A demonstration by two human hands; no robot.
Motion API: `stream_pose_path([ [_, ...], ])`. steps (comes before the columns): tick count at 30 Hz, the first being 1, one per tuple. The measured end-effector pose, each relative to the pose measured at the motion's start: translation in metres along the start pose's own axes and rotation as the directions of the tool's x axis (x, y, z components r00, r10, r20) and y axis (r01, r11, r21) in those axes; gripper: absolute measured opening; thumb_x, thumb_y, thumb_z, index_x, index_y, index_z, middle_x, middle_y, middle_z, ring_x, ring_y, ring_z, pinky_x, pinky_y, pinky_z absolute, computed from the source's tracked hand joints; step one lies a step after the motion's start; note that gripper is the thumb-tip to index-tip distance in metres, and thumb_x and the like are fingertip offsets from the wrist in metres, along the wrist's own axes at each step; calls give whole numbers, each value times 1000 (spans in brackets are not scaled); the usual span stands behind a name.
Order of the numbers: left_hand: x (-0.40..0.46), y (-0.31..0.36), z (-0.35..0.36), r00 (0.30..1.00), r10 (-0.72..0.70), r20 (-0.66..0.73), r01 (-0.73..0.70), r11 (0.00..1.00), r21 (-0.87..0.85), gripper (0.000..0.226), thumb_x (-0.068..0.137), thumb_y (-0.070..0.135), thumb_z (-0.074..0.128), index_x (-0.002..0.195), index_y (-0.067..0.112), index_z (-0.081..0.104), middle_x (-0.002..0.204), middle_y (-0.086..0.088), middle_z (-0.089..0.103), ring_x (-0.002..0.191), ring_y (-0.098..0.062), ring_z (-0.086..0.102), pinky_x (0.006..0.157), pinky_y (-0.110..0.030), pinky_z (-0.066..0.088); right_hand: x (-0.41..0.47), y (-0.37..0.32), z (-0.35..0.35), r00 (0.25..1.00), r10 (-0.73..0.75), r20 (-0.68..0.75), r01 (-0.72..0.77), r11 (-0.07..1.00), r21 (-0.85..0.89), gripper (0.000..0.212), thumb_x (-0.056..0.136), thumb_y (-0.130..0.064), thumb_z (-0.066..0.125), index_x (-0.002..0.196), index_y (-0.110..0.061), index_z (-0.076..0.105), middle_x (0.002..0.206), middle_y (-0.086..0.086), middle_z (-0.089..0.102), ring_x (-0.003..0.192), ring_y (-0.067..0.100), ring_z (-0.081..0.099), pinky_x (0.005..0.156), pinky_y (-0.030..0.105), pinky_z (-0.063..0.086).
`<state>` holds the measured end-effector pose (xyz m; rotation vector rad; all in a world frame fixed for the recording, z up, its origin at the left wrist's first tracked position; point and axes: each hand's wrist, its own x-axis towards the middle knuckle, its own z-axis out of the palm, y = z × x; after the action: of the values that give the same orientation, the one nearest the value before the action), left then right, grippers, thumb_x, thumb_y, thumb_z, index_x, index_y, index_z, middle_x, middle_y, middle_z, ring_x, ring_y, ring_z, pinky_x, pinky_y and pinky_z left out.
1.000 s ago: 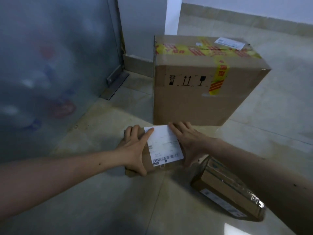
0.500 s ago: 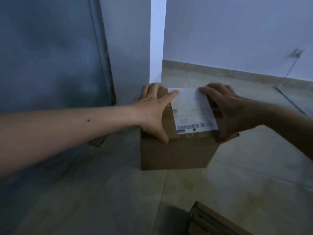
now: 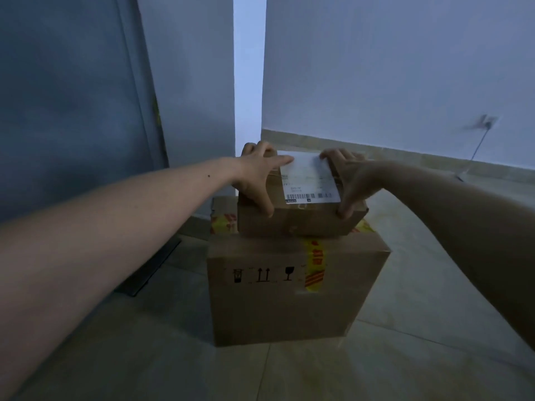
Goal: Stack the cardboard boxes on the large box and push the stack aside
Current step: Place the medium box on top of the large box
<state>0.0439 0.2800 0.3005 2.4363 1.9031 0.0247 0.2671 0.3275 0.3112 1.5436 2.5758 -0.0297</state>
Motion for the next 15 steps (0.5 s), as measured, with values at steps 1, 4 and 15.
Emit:
stream_pose_path([
  [1,5,-4,3,1000,-4,31,4,1000,-2,124,53,51,83,149,42,5,151,-1,9,140,-31,2,114,-54,23,6,1,2,999,6,34,-6,1000,-6,134,36,-47,88,140,-44,2,151,-2,21,139,34,23,106,61,36],
  [4,19,-14,13,995,-25,94,27,999,-23,120,57,51,81,149,43,4,154,-1,9,142,-31,5,114,-54,23,25,5,9,992,7,125,-13,999,43,127,45,-40,88,141,-40,5,145,0,28,133,32,34,104,53,42],
  [15,37,-26,34,978,26,205,-29,999,12,117,69,68,64,151,29,-9,162,7,-13,148,-22,-15,119,-50,-2,41,17,31,985,10,170,-18,999,48,123,63,-53,79,152,-32,-4,164,-3,4,148,33,10,116,59,22],
])
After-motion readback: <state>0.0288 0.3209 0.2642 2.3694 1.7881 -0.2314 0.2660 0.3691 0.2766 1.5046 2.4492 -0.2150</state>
